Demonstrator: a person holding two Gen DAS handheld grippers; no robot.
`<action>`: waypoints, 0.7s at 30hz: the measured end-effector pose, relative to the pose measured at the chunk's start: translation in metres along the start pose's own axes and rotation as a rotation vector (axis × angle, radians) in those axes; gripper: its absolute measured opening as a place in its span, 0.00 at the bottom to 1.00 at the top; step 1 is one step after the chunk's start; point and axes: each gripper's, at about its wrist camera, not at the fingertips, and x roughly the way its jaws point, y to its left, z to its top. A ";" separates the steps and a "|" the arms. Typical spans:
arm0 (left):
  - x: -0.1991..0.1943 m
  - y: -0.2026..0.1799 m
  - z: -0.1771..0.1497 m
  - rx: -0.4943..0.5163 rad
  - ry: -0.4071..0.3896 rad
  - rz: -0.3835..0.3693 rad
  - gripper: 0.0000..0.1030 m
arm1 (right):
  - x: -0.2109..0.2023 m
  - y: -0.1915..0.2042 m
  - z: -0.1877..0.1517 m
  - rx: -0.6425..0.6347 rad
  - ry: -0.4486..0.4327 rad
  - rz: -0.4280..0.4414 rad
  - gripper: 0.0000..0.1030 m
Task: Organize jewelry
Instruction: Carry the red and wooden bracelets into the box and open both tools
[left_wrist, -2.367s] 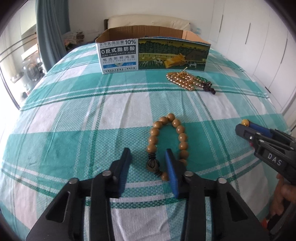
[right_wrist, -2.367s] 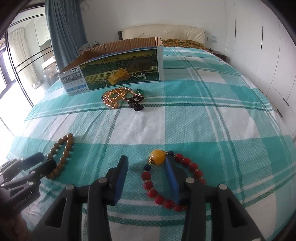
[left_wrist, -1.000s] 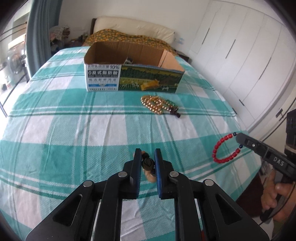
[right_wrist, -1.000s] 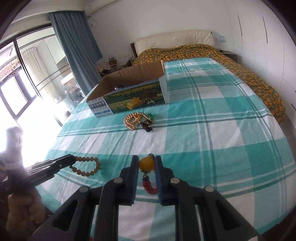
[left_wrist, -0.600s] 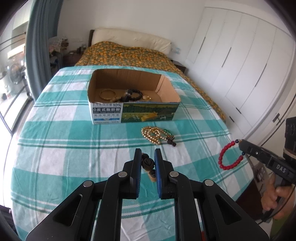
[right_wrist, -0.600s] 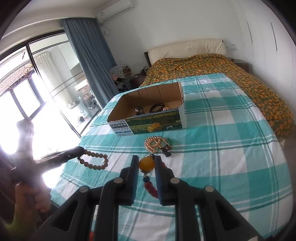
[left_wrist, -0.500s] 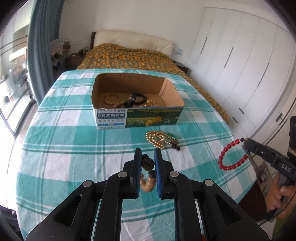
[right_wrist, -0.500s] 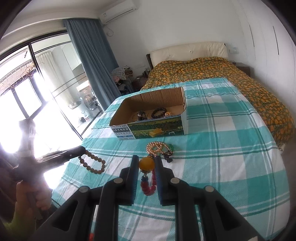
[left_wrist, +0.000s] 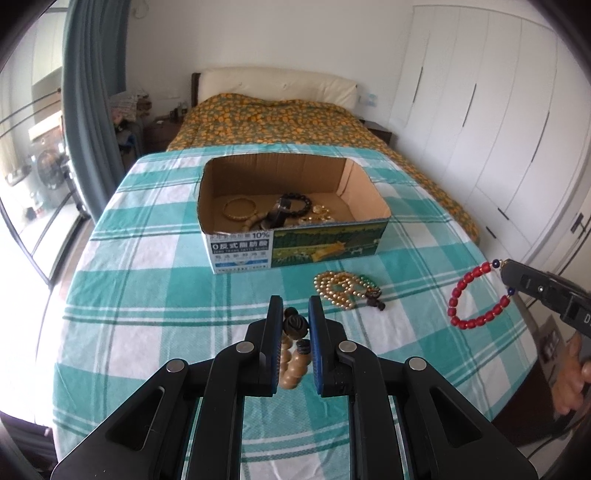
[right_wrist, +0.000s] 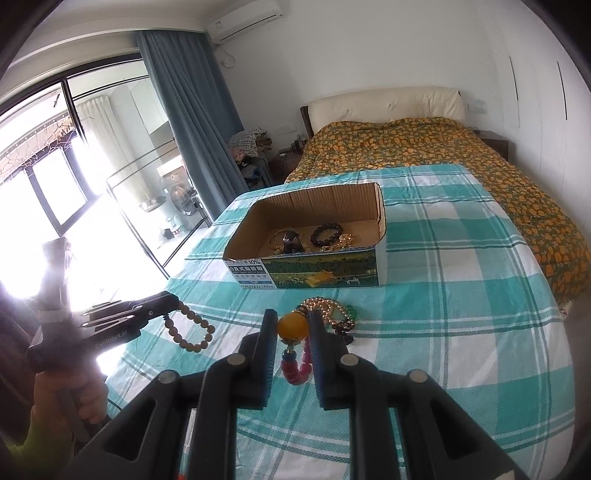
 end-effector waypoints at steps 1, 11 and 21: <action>0.001 -0.001 0.000 0.005 0.000 0.003 0.12 | 0.001 0.000 0.000 -0.001 0.005 -0.001 0.17; 0.009 0.021 0.041 -0.056 0.017 -0.112 0.12 | 0.024 0.005 0.030 -0.021 0.025 -0.004 0.17; 0.079 0.046 0.140 -0.039 0.000 -0.054 0.12 | 0.110 -0.011 0.128 -0.064 0.021 -0.065 0.17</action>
